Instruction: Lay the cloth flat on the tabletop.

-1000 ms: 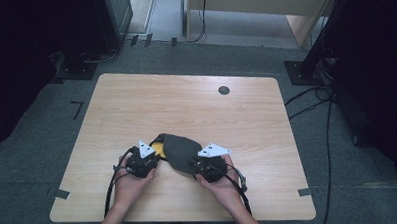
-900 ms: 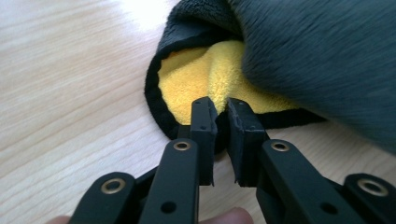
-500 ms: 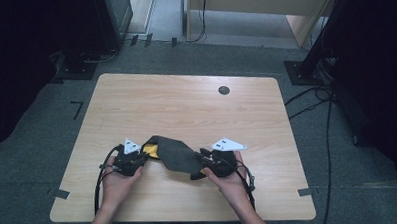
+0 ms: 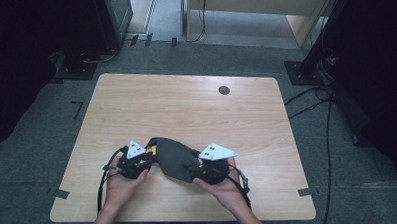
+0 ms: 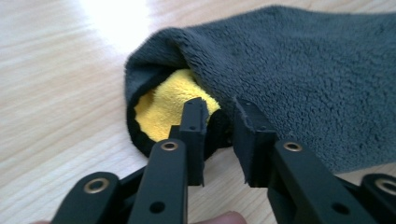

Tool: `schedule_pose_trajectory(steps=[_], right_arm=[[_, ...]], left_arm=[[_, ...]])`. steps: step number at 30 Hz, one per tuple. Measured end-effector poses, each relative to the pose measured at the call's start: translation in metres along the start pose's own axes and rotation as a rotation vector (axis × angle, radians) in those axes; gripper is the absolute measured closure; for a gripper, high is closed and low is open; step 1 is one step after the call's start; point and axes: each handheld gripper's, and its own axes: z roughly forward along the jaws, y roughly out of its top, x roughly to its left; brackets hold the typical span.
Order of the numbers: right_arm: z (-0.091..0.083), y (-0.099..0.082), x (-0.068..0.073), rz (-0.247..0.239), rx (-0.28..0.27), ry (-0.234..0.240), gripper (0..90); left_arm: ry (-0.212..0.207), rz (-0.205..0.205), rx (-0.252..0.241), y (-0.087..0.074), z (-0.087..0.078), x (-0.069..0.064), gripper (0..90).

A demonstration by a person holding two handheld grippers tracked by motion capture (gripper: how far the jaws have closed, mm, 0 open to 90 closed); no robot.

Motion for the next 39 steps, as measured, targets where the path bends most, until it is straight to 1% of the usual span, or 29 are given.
schedule_pose_trajectory(steps=[1,3,4,5,6,7,8,9,10,13,14,15,16,17,19,22,23,24,25,28,30,31,32,33,34,35,36,38,39], right_arm=[[0.006,-0.002,0.006,-0.021,0.027,0.012,45.6],[0.019,-0.008,0.017,-0.094,0.1,-0.009,43.3],[0.032,-0.015,0.022,-0.156,0.178,-0.059,52.4],[0.035,-0.019,0.021,-0.18,0.194,-0.098,61.6],[0.035,-0.019,0.021,-0.18,0.194,-0.098,61.6],[0.033,-0.02,0.015,-0.158,0.182,-0.106,75.3],[0.033,-0.02,0.015,-0.158,0.182,-0.106,75.3],[0.031,-0.019,0.011,-0.138,0.173,-0.096,78.9],[0.025,-0.017,0.002,-0.077,0.143,-0.091,82.0],[0.02,-0.016,-0.008,-0.029,0.1,-0.111,83.1],[0.014,-0.016,-0.018,0.023,0.066,-0.121,83.5],[0.014,-0.016,-0.018,0.023,0.066,-0.121,83.5],[0.008,-0.016,-0.027,0.064,0.029,-0.145,83.6],[0.008,-0.016,-0.027,0.064,0.029,-0.145,83.6],[0.0,-0.017,-0.038,0.112,-0.015,-0.187,83.5],[-0.004,-0.017,-0.044,0.127,-0.03,-0.204,83.5],[-0.006,-0.018,-0.05,0.144,-0.039,-0.232,83.5],[-0.006,-0.018,-0.05,0.144,-0.039,-0.232,83.5],[-0.008,-0.02,-0.057,0.165,-0.051,-0.259,83.5],[-0.01,-0.022,-0.062,0.185,-0.058,-0.27,83.2],[-0.013,-0.024,-0.068,0.206,-0.067,-0.3,82.7],[-0.015,-0.026,-0.075,0.216,-0.08,-0.357,81.3],[-0.015,-0.026,-0.075,0.216,-0.08,-0.357,81.3],[-0.018,-0.028,-0.08,0.21,-0.087,-0.457,80.5],[-0.018,-0.028,-0.08,0.21,-0.087,-0.457,80.5],[-0.026,-0.029,-0.088,0.241,-0.102,-0.491,77.9],[-0.026,-0.029,-0.088,0.241,-0.102,-0.491,77.9],[-0.033,-0.027,-0.091,0.249,-0.121,-0.458,74.8],[-0.038,-0.024,-0.089,0.213,-0.139,-0.4,71.3]], left_arm=[[0.003,-0.002,0.005,-0.001,0.002,-0.001,72.3],[0.02,0.007,0.006,-0.001,0.004,-0.003,69.5],[0.025,0.009,0.011,-0.001,0.005,-0.004,69.9],[0.042,0.006,0.035,-0.002,0.008,-0.003,70.9],[0.042,0.006,0.035,-0.002,0.008,-0.003,73.3],[0.074,0.017,0.076,-0.005,0.013,-0.003,75.5],[0.074,0.017,0.076,-0.005,0.013,-0.003,76.3],[0.072,0.016,0.072,-0.005,0.013,-0.001,76.3],[0.08,0.01,0.077,-0.004,0.013,-0.001,80.3],[0.085,0.019,0.08,-0.004,0.013,-0.001,81.9],[0.085,0.02,0.081,-0.004,0.013,-0.001,82.5],[0.085,0.02,0.081,-0.004,0.013,-0.001,82.7],[0.085,0.017,0.078,-0.004,0.013,-0.001,82.7],[0.085,0.017,0.078,-0.004,0.013,-0.001,82.7],[0.088,0.02,0.08,-0.005,0.013,-0.001,83.0],[0.088,0.022,0.079,-0.005,0.013,-0.001,83.0],[0.088,0.022,0.079,-0.005,0.013,-0.001,83.0],[0.087,0.021,0.079,-0.005,0.013,-0.001,83.0],[0.085,0.019,0.077,-0.005,0.013,-0.001,83.1],[0.084,0.021,0.076,-0.005,0.013,0.0,83.3],[0.082,0.019,0.074,-0.005,0.013,0.0,83.4],[0.082,0.019,0.074,-0.005,0.013,0.0,83.4],[0.082,0.019,0.074,-0.005,0.013,0.0,83.6],[0.086,0.018,0.073,-0.005,0.013,0.0,83.6],[0.086,0.018,0.073,-0.005,0.013,0.0,83.6],[0.086,0.016,0.074,-0.005,0.013,0.001,83.6],[0.086,0.016,0.074,-0.005,0.013,0.001,83.5],[0.084,0.012,0.073,-0.005,0.012,0.001,83.4],[0.086,0.012,0.072,-0.005,0.012,0.0,82.6]])
